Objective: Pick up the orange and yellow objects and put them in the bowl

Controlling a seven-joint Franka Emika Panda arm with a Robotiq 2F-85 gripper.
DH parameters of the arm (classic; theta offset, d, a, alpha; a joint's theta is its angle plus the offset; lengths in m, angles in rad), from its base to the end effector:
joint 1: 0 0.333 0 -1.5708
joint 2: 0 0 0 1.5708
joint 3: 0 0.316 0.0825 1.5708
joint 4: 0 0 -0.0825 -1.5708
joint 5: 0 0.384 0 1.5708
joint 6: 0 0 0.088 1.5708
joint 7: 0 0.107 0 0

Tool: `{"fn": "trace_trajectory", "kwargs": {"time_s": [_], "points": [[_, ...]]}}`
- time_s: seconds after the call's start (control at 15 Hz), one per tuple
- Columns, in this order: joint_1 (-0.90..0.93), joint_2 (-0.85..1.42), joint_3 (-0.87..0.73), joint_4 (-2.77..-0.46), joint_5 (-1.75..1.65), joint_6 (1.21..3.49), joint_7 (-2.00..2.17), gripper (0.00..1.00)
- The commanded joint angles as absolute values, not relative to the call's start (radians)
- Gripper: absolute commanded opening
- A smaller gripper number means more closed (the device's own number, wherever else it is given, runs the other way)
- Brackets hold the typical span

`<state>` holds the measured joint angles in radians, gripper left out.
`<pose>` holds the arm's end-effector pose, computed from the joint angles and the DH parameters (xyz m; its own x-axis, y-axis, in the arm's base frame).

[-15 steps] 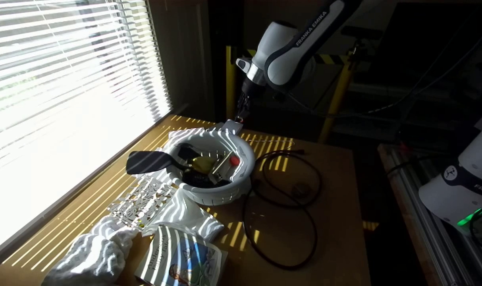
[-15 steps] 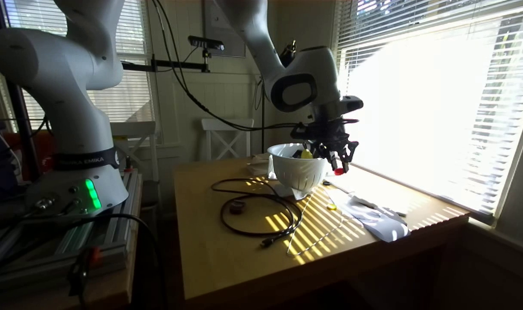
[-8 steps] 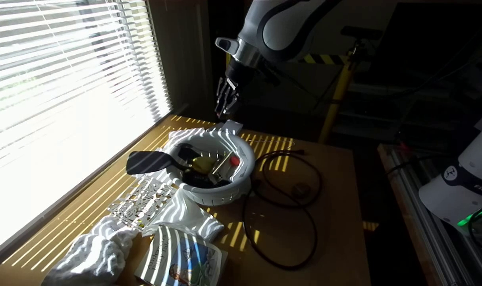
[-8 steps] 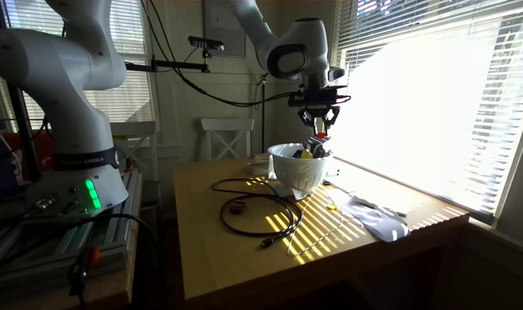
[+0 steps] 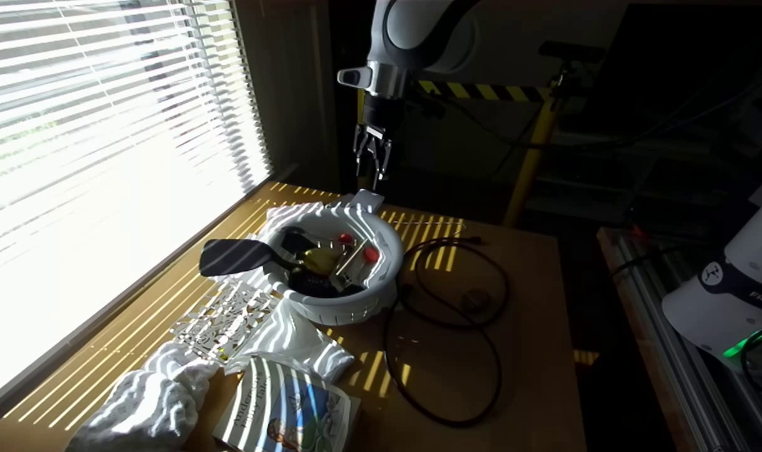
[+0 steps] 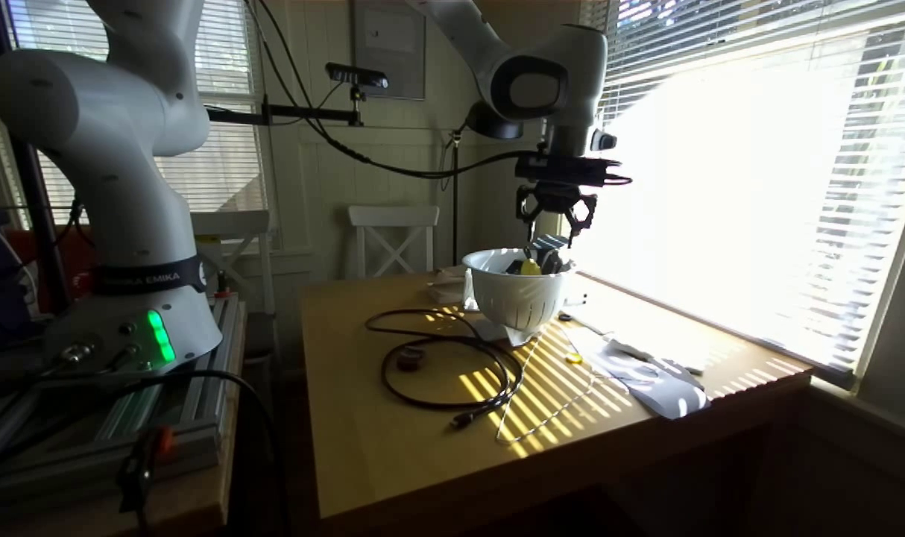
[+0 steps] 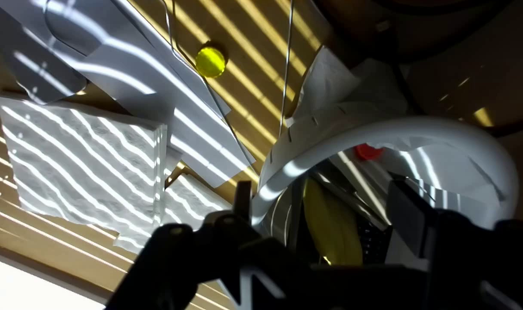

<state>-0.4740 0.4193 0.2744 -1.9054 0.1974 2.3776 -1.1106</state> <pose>0.6205 -0.1336 0.2926 0.7187 0.6512 0.2439 0.6835 -0.7260 -0.0757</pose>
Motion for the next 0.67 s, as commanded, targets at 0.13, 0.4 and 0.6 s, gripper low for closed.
{"fn": "trace_trajectory", "kwargs": {"time_s": [0.13, 0.4, 0.6], "points": [[-0.358, 0.515, 0.022, -1.870, 0.171, 2.349, -0.923, 1.00], [-0.277, 0.636, -0.027, -1.787, 0.151, 2.394, -0.717, 1.00], [-0.230, 0.772, -0.046, -1.639, 0.080, 2.390, -0.584, 1.00]]}}
